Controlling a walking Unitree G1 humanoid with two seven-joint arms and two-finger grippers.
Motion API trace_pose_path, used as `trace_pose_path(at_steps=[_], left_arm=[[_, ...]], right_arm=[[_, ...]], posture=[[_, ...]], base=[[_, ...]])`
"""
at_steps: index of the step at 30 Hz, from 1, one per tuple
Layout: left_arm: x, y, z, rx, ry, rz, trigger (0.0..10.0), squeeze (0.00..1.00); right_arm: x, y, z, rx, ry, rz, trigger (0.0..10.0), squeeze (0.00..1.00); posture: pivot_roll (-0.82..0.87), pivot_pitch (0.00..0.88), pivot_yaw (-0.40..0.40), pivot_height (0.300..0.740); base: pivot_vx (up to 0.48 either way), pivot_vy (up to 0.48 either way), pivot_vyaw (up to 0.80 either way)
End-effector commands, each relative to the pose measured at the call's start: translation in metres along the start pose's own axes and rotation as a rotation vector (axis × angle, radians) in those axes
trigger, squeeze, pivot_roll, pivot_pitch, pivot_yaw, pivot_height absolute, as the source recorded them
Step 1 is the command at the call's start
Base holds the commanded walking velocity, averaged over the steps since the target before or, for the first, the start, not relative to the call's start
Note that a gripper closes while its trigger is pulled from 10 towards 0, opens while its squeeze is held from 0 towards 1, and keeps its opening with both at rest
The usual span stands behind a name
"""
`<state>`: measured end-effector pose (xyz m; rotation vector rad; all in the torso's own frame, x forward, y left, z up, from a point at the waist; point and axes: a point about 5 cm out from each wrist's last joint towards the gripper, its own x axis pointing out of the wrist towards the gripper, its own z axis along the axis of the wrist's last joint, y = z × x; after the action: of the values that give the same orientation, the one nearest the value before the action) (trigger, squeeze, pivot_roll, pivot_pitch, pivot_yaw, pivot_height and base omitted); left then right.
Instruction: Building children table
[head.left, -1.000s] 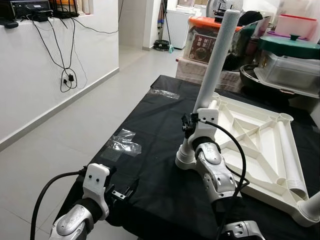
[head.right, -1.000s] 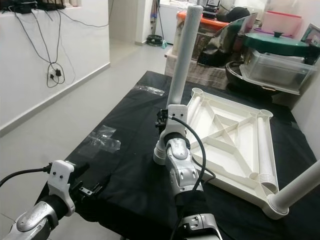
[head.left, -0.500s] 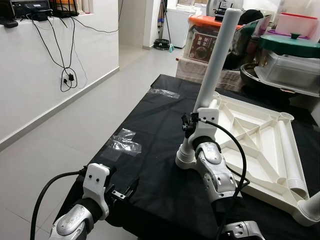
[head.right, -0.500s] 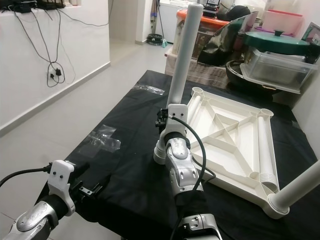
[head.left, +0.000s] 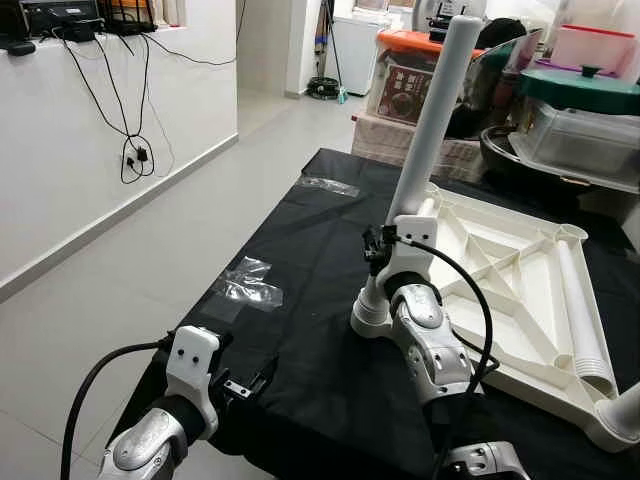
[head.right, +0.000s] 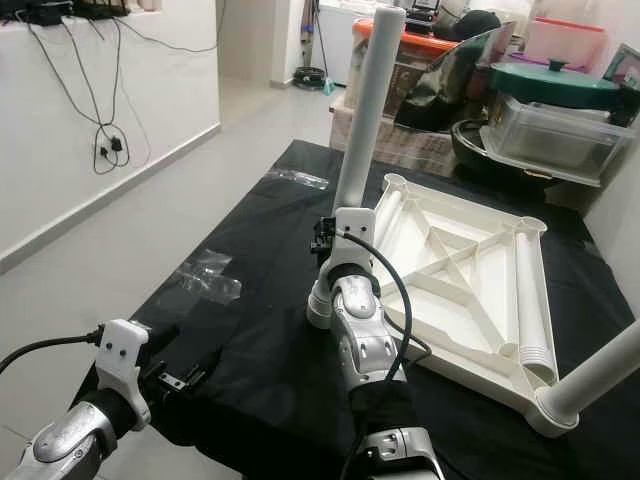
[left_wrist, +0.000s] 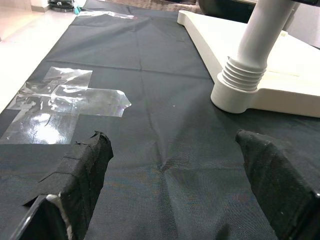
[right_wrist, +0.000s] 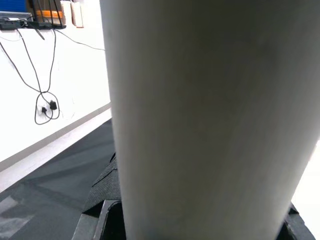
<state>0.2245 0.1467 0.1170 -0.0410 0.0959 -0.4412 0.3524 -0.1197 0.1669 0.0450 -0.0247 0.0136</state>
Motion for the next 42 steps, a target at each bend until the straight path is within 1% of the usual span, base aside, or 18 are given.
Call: trace_pose_path(at_steps=[1,9,10,11,12,15,16,29,31,35,38,40,41,42], left_arm=[[0.001,-0.001,-0.003,-0.002,0.007,-0.002,10.0,0.0],[0.002,-0.001,-0.003,-0.003,0.006,-0.004,10.0,0.0],[0.002,-0.001,-0.003,-0.003,0.005,-0.005,10.0,0.0],[0.002,-0.001,-0.003,-0.003,0.005,-0.005,10.0,0.0],[0.002,-0.001,-0.003,-0.004,0.005,-0.006,10.0,0.0],[0.002,-0.001,-0.003,-0.006,0.005,-0.007,10.0,0.0],[0.003,-0.002,-0.003,-0.009,0.004,-0.01,10.0,0.0],[0.003,-0.002,-0.004,-0.013,0.001,-0.014,10.0,0.0],[0.003,-0.003,-0.004,-0.014,0.001,-0.016,10.0,0.0],[0.003,-0.003,-0.004,-0.017,0.001,-0.021,10.0,0.0],[0.004,-0.003,-0.004,-0.018,0.001,-0.022,10.0,0.0],[0.004,-0.003,-0.004,-0.021,0.001,-0.025,10.0,0.0],[0.004,-0.003,-0.004,-0.021,0.001,-0.025,10.0,0.0],[0.004,-0.003,-0.004,-0.023,0.0,-0.027,10.0,0.0]], right_arm=[[-0.007,-0.004,-0.033,0.003,0.156,-0.016,10.0,0.0],[-0.006,-0.003,-0.03,0.014,0.146,-0.012,10.0,0.0],[-0.006,-0.003,-0.028,0.019,0.133,-0.013,10.0,0.89],[-0.006,-0.003,-0.028,0.019,0.133,-0.013,10.0,0.89],[-0.006,-0.003,-0.025,0.026,0.118,-0.013,10.0,1.0],[-0.006,-0.003,-0.021,0.029,0.095,-0.014,10.0,1.0],[-0.006,-0.003,-0.015,0.038,0.064,-0.012,10.0,1.0],[-0.006,-0.001,-0.002,0.063,0.009,0.015,10.0,1.0],[-0.006,-0.001,0.001,0.064,-0.002,0.032,10.0,1.0],[-0.001,-0.001,0.016,0.059,-0.066,0.117,10.0,1.0],[0.0,-0.002,0.018,0.052,-0.074,0.129,10.0,1.0],[0.006,-0.005,0.022,0.016,-0.076,0.181,10.0,1.0],[0.006,-0.005,0.022,0.016,-0.076,0.181,10.0,1.0],[0.01,-0.006,0.023,-0.001,-0.069,0.203,10.0,1.0]], posture=[[0.07,0.0,-0.093,0.74],[0.07,0.0,-0.093,0.74],[0.07,0.0,-0.093,0.74],[0.07,0.0,-0.093,0.74],[0.06,0.0,-0.093,0.74],[0.06,0.0,-0.093,0.74],[0.06,0.0,-0.093,0.74],[0.06,0.0,-0.094,0.74],[0.06,0.0,-0.094,0.74],[0.05,0.0,-0.088,0.74],[0.05,0.0,-0.088,0.74],[0.05,0.0,-0.089,0.74],[0.05,0.0,-0.089,0.74],[0.05,0.0,-0.09,0.74]], base=[[0.0,0.0,0.0],[0.0,0.0,0.0],[0.0,0.0,0.0],[0.0,0.0,0.0],[0.0,0.0,0.0],[0.0,0.0,0.0],[0.0,0.0,0.0],[0.0,0.0,0.0],[0.0,0.0,0.0],[0.0,0.0,0.0],[0.0,0.0,0.0],[0.0,0.0,0.0],[0.0,0.0,0.0],[0.0,0.0,0.0]])
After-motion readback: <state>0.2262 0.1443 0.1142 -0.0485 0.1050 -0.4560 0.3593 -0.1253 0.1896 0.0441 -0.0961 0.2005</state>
